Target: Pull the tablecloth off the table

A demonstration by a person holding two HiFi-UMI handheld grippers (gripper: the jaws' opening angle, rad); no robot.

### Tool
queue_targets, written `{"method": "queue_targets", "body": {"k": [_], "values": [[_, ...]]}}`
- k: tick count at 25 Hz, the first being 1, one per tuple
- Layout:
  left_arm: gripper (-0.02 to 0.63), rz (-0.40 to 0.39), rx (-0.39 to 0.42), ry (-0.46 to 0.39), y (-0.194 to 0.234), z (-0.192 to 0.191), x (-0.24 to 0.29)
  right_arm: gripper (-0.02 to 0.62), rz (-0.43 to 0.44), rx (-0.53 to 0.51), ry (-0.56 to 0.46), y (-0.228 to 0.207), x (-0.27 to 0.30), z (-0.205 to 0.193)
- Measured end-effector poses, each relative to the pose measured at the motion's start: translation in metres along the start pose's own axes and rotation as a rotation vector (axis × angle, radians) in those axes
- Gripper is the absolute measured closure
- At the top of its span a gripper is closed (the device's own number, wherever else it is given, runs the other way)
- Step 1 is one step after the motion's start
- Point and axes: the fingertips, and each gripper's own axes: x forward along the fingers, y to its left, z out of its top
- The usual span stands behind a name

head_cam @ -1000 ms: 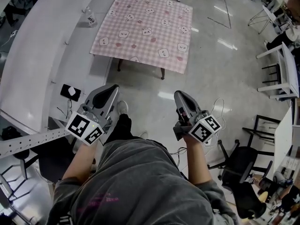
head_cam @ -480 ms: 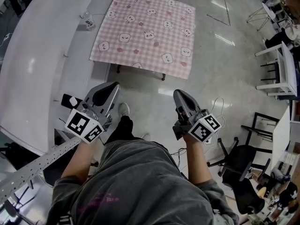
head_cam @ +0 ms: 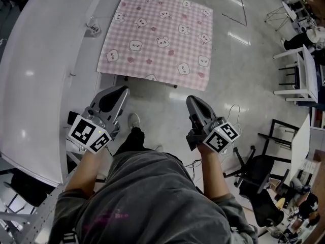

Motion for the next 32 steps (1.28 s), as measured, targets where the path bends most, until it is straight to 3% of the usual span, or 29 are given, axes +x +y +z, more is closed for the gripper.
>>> {"method": "queue_targets", "body": {"k": [11, 20, 32], "values": [[0.609, -0.043, 0.016, -0.022, 0.072, 0.037, 0.030, 0.592, -0.040, -0.002, -0.006, 0.004, 0.075, 0.018], [0.609, -0.086, 0.007, 0.009, 0.105, 0.049, 0.050, 0.592, -0.067, 0.007, -0.018, 0.006, 0.110, 0.034], [0.609, -0.066, -0.029, 0.085, 0.119, -0.020, 0.052, 0.592, -0.094, 0.043, -0.001, -0.031, 0.116, -0.006]]}}
